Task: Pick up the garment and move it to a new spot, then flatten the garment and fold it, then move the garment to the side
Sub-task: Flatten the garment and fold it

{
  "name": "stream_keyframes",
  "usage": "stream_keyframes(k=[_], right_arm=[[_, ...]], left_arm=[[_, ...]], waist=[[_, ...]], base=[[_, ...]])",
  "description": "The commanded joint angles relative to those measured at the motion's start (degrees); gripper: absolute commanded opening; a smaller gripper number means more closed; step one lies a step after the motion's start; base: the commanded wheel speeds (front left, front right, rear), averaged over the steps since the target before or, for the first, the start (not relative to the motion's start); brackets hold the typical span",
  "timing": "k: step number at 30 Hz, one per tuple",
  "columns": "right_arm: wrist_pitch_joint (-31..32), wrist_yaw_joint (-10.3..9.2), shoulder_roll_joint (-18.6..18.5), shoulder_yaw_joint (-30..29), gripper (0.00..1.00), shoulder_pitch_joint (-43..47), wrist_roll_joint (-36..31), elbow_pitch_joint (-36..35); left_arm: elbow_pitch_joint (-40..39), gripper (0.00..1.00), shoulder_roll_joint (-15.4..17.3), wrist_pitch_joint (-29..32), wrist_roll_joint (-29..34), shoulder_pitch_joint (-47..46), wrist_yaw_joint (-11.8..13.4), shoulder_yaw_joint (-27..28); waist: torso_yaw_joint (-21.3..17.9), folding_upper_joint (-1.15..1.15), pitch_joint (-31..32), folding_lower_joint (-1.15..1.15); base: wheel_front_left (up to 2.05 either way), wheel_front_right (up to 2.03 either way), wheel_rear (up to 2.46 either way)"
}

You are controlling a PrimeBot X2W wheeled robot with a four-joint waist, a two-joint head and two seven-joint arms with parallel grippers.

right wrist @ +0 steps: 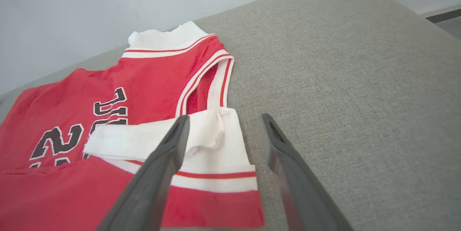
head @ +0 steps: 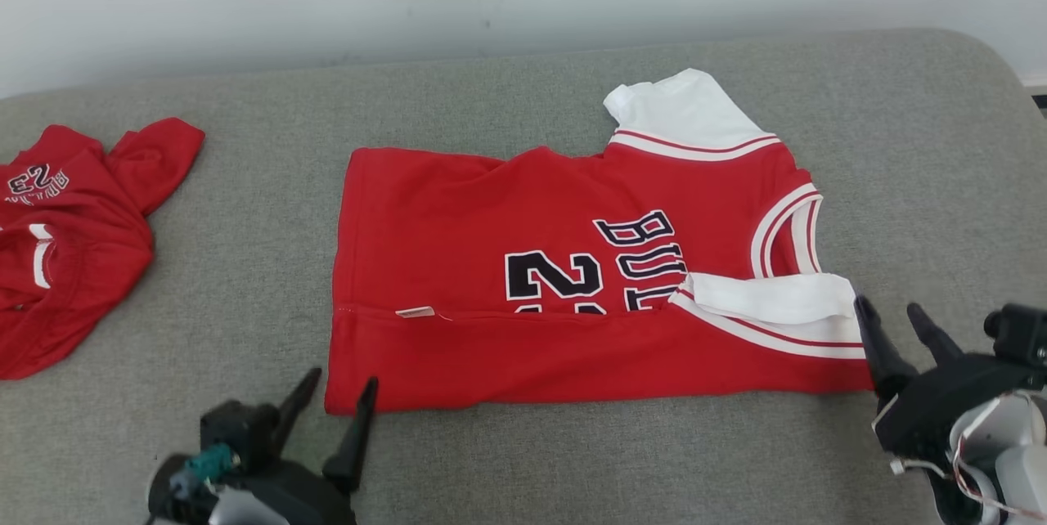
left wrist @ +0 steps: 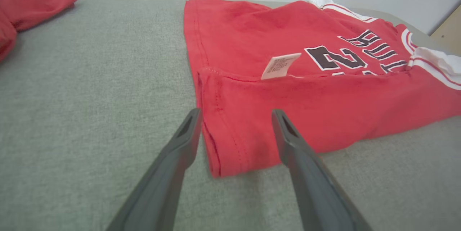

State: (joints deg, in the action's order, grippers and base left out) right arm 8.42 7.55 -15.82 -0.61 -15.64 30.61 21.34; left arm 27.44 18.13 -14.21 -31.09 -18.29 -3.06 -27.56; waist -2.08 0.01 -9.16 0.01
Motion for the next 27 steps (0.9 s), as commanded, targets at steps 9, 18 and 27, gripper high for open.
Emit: stream_keyframes(k=[9, 18, 27], right_arm=[[-3.28, -0.14, -1.97, 3.6, 1.0, 1.8, -0.86, 4.37], [-5.72, -0.14, -0.26, 7.11, 1.0, -2.1, -1.16, 12.43], [-9.84, -0.14, 1.09, 10.43, 0.0, -4.14, 2.29, 17.83]], left_arm=[[0.56, 1.0, -1.47, -0.63, -2.52, 3.32, 0.84, 1.39], [5.87, 0.25, -3.06, -0.52, -4.83, 0.14, -0.7, 2.57], [10.36, 0.0, -4.09, -0.72, -5.55, 0.41, -1.78, 3.27]], waist=[[0.01, -0.01, -0.99, -0.01], [-0.58, -0.01, -2.51, -0.01], [0.22, -0.01, 0.78, -0.01]], base=[[0.0, 0.0, 0.0], [0.0, 0.0, 0.0], [0.0, 0.0, 0.0]])
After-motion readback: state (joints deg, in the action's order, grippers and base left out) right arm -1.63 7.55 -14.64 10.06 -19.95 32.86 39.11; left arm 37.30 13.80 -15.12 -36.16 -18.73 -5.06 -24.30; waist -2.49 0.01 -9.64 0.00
